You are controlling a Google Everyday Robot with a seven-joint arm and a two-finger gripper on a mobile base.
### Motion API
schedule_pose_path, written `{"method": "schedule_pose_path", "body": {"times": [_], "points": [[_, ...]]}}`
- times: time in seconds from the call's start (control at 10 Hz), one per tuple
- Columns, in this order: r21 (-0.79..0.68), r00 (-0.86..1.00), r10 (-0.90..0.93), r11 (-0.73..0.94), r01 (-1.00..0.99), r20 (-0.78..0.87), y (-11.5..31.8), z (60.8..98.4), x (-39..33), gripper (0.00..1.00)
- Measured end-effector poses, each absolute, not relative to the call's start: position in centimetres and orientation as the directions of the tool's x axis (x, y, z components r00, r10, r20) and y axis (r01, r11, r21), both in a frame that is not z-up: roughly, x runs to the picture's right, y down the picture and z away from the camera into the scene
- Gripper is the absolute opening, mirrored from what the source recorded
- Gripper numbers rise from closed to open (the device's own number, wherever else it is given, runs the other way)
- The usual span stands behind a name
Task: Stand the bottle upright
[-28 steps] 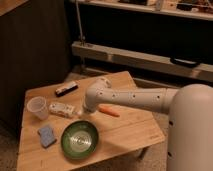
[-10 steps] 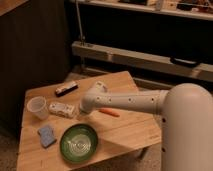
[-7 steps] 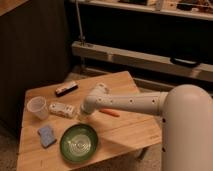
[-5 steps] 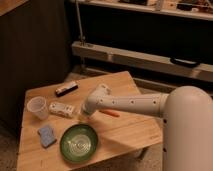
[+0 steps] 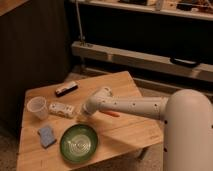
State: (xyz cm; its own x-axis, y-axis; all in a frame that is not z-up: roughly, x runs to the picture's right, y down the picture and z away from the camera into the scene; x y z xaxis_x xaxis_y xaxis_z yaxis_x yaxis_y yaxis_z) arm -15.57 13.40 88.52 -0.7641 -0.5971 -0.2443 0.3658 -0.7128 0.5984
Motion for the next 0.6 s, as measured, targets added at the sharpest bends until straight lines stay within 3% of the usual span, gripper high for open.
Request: {"method": "schedule_pose_path", "body": {"times": [0.1,0.2,0.6], "points": [[0.599,-0.764,-0.596,-0.714,0.363,-0.247,13.3,88.6,-15.7,0.55],[0.601,-0.765,-0.592,-0.716,0.354,-0.255,13.0,88.6,-16.2,0.49],[0.608,-0.79,-0.558,-0.728,0.318,-0.255,12.7,88.4,-16.8,0.13]]}}
